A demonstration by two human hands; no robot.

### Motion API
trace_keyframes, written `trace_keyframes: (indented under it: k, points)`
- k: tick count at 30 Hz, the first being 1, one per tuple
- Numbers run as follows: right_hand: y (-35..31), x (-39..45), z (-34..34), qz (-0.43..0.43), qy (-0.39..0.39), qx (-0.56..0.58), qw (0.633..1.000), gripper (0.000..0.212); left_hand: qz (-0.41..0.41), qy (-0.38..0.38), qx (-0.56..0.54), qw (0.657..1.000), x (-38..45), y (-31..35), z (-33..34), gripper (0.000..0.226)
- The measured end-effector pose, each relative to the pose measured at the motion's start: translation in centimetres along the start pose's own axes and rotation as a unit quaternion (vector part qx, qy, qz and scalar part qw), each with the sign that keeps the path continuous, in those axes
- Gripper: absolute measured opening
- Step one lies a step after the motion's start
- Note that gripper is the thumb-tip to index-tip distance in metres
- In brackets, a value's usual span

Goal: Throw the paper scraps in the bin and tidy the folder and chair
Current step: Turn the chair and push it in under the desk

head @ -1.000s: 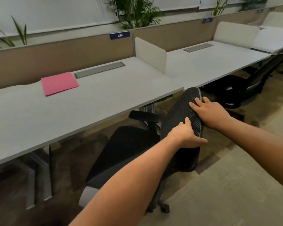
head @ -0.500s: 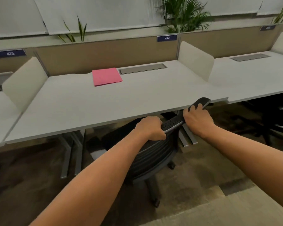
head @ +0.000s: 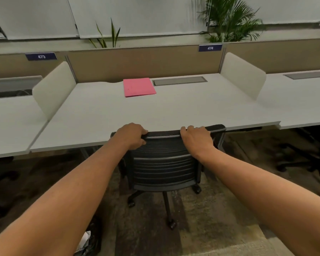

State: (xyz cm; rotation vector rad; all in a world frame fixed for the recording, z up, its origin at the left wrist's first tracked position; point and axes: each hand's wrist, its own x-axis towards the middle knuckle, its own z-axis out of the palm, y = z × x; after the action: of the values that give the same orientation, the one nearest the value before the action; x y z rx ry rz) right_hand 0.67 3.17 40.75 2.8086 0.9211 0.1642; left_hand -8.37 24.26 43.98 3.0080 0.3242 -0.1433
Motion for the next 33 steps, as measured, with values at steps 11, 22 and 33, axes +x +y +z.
trace_keyframes:
  k: [11,22,33]
  points:
    - [-0.5,3.5,-0.2,0.017,0.005,0.018,1.000,0.027,-0.001,0.076,0.002,0.997,1.3,-1.7,1.2,0.029]
    - [1.7,4.2,0.8,0.028,0.022,0.008,0.999,0.028,0.005,0.070,0.035,0.997,2.2,0.7,0.9,0.021]
    - [1.7,3.3,0.8,0.028,0.004,0.005,1.000,0.038,0.001,0.104,0.019,0.994,1.9,0.8,2.1,0.013]
